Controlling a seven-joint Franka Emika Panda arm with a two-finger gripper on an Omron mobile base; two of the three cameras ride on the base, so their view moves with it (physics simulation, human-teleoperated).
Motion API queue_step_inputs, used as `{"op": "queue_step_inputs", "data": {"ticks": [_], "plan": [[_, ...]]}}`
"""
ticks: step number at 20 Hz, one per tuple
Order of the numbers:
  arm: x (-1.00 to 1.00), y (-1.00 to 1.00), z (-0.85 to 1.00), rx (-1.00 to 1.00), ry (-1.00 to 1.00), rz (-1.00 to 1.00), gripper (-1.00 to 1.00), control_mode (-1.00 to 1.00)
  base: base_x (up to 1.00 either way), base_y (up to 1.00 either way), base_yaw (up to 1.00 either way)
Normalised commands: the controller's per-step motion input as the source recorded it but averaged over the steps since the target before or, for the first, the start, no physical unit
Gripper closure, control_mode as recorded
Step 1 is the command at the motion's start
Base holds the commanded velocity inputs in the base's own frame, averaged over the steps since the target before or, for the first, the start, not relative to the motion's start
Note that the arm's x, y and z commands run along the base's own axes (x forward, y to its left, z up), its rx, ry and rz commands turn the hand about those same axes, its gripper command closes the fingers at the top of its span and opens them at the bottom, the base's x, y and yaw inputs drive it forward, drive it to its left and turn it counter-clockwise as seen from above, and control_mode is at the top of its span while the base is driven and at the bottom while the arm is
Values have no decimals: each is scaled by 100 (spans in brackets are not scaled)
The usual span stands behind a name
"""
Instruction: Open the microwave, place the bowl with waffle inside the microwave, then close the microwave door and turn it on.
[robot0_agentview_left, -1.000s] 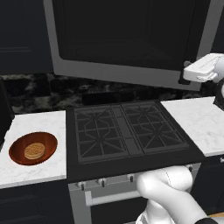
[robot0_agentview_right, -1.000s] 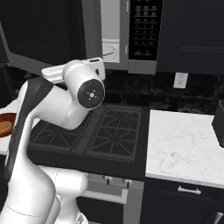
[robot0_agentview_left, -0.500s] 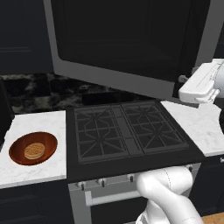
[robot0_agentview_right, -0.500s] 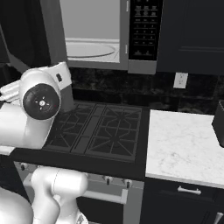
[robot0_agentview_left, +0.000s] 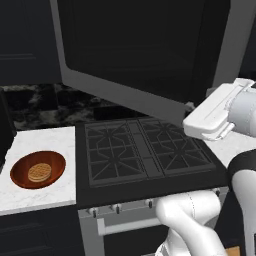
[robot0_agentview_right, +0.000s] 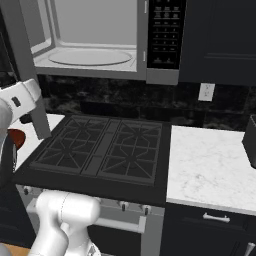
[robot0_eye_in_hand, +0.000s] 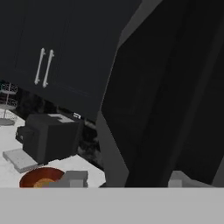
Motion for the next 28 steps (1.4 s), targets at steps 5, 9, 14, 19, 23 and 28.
{"op": "queue_step_inputs", "data": {"ticks": [5,9,14,19,23,28], "plan": [[-98,-18,8,7,-22,0,-100,-100,0,0,0],[-90,-24,21,9,-28,0,-100,-100,0,0,0],[-55,-32,16,8,-20,-4,-100,-100,0,0,0],[-94,-12,2,8,-16,-10,-100,-100,0,0,0],[-100,0,0,0,-21,-20,-100,-100,0,0,0],[-100,0,6,4,-28,-26,-100,-100,0,0,0]]}}
